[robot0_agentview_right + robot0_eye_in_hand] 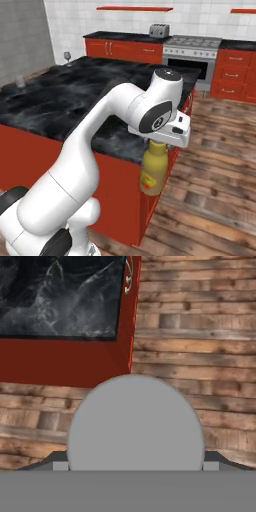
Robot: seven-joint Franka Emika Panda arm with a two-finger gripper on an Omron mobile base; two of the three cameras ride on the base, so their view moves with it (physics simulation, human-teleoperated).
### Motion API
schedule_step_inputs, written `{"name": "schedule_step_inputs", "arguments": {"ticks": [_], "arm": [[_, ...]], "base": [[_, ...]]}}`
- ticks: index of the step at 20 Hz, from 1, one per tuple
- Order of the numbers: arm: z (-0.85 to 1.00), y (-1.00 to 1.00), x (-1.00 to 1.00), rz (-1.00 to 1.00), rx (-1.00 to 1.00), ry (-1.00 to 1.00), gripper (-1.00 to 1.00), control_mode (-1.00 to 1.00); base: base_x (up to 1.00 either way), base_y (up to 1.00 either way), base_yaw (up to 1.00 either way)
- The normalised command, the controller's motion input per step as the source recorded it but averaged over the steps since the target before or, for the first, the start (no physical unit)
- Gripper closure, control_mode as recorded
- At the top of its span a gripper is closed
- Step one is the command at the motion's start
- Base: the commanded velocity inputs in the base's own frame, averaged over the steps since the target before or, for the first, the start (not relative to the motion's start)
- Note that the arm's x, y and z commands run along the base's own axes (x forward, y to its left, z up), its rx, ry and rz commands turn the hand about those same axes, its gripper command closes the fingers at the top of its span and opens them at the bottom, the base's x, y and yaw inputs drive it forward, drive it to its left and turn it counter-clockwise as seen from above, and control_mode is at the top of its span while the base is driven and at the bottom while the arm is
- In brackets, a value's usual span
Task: There is a wine glass and glass cup on the dining counter. Place the wine bottle next to the wine glass and the juice bottle next to the glass cup.
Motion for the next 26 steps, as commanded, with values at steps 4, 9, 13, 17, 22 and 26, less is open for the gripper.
{"name": "schedule_step_inputs", "arguments": {"ticks": [4, 9, 13, 17, 22, 26], "arm": [[0.0, 0.0, 0.0, 0.0, 0.0, 0.0, 1.0, 1.0], [0.0, 0.0, 0.0, 0.0, 0.0, 0.0, 1.0, 1.0], [0.0, 0.0, 0.0, 0.0, 0.0, 0.0, 1.0, 1.0], [0.0, 0.0, 0.0, 0.0, 0.0, 0.0, 1.0, 1.0], [0.0, 0.0, 0.0, 0.0, 0.0, 0.0, 1.0, 1.0], [0.0, 0.0, 0.0, 0.0, 0.0, 0.0, 1.0, 1.0]], "base": [[0.56, 0.63, 0.0], [0.61, 0.63, 0.0], [0.57, 0.65, 0.0], [0.52, 0.69, 0.0], [0.49, 0.75, 0.0], [0.47, 0.76, 0.0]]}}
